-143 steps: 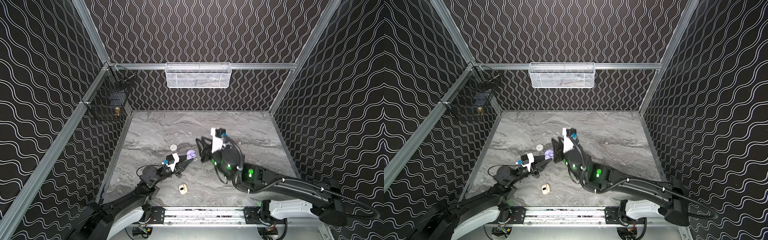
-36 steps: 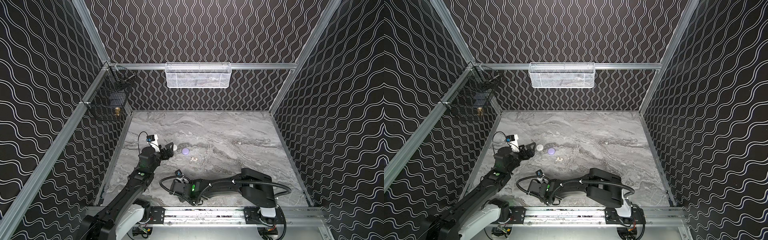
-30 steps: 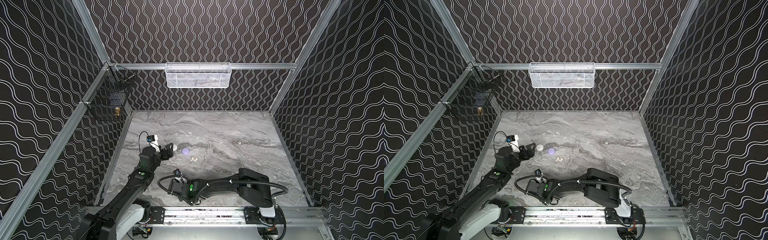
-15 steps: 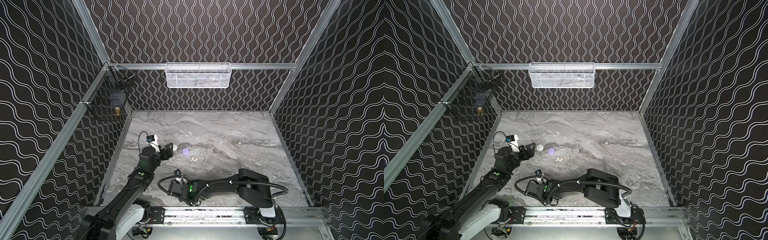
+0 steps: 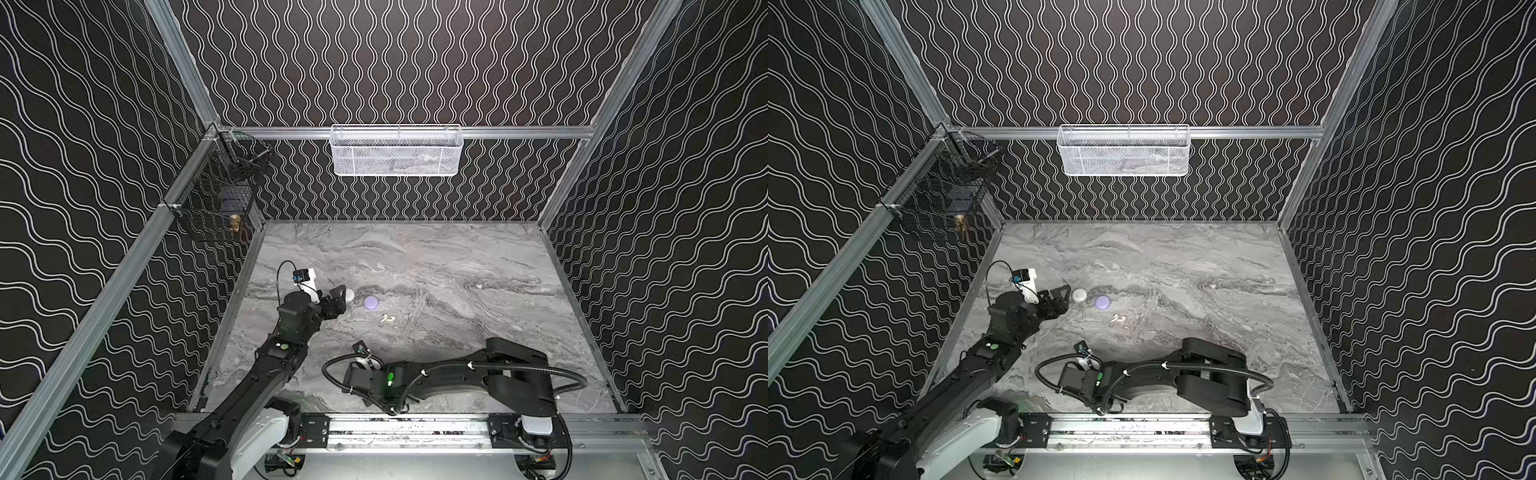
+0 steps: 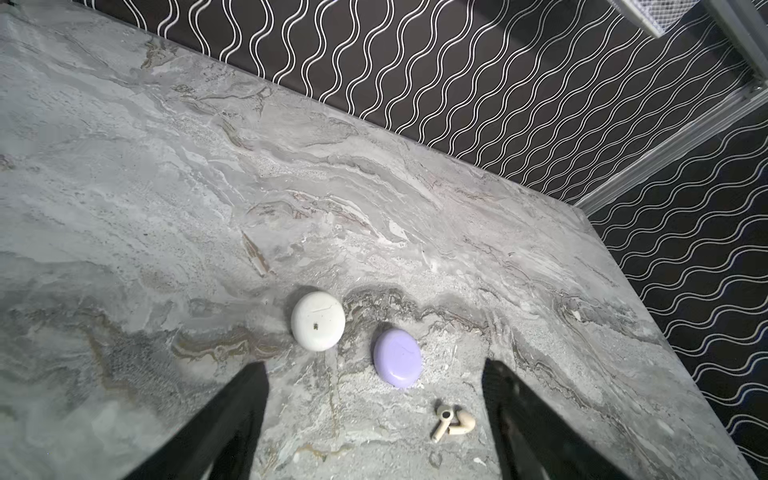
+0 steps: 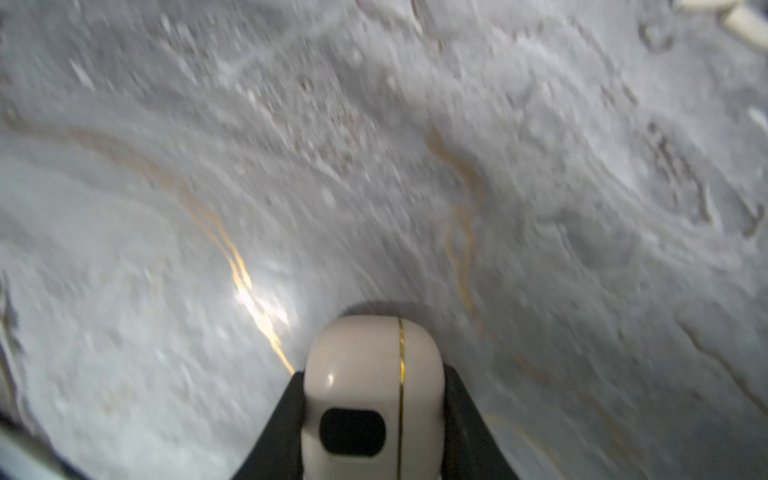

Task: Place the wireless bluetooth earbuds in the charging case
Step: 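Grasp the cream case with the right gripper while the left gripper lifts away, then lift the cream case with the right gripper and pass it into the left gripper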

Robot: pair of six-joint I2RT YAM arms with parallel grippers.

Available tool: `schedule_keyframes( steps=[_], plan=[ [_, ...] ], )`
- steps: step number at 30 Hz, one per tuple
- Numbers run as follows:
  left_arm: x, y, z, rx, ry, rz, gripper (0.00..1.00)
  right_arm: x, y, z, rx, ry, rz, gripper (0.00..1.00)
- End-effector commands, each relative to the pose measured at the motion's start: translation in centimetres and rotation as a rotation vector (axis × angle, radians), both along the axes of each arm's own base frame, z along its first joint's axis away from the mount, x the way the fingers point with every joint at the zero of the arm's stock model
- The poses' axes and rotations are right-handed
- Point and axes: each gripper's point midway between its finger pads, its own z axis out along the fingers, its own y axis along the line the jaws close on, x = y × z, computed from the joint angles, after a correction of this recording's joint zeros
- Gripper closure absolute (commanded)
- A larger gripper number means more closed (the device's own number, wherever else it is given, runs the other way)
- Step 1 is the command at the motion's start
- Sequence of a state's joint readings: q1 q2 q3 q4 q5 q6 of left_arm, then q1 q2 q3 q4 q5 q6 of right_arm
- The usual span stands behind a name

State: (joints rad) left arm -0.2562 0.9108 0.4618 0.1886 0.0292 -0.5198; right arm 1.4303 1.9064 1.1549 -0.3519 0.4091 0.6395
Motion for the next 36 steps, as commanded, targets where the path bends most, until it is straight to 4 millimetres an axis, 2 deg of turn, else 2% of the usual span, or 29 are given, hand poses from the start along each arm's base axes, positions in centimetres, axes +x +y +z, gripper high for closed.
schedule_keyframes(
  steps=[1,3,6,8,11,13,15,18,21,24,30,32,36],
  plan=[
    [-0.3,-0.1,1.2,-0.089,0.056,-0.016,0.15,2.2,1.9,5.4,0.125,-0.246,0.148,0.76],
    [-0.5,-0.6,2.5,-0.175,0.09,-0.066,0.16,3.4,1.9,9.0,0.201,-0.432,0.212,0.77],
    [-1.3,-1.7,4.4,-0.238,0.097,-0.185,0.21,3.0,2.1,12.9,0.314,-0.661,0.387,0.77],
    [-2.4,-2.4,5.0,-0.229,0.09,-0.259,0.22,3.7,1.4,16.1,0.344,-0.856,0.411,0.77],
    [-4.0,-3.3,5.0,-0.207,0.059,-0.35,0.24,4.3,1.1,18.9,0.316,-1.006,0.439,0.81],
    [-4.8,-3.8,4.8,-0.18,0.054,-0.401,0.25,4.6,1.1,19.8,0.261,-1.077,0.466,0.81],
    [-5.0,-3.4,4.2,-0.146,0.09,-0.382,0.29,5.6,0.9,20.8,0.202,-1.145,0.447,0.82],
    [-5.7,-5.3,5.2,-0.235,0.047,-0.5,0.35,6.2,0.4,21.7,0.129,-1.228,0.449,0.83],
    [-6.4,-6.6,6.5,-0.313,-0.008,-0.601,0.36,6.4,0.0,22.4,0.094,-1.279,0.476,0.84],
    [-7.3,-7.7,7.7,-0.336,-0.049,-0.674,0.39,6.8,-0.5,22.8,0.079,-1.288,0.502,0.85],
    [-9.3,-10.0,8.6,-0.256,-0.085,-0.753,0.42,8.5,-2.2,23.2,0.125,-1.226,0.546,0.85],
    [-9.8,-10.3,8.7,-0.238,-0.108,-0.761,0.42,9.4,-2.8,23.2,0.131,-1.207,0.544,0.86],
    [-10.2,-10.4,9.0,-0.216,-0.139,-0.765,0.42,9.5,-3.2,22.8,0.125,-1.188,0.563,0.87]
  ],
)
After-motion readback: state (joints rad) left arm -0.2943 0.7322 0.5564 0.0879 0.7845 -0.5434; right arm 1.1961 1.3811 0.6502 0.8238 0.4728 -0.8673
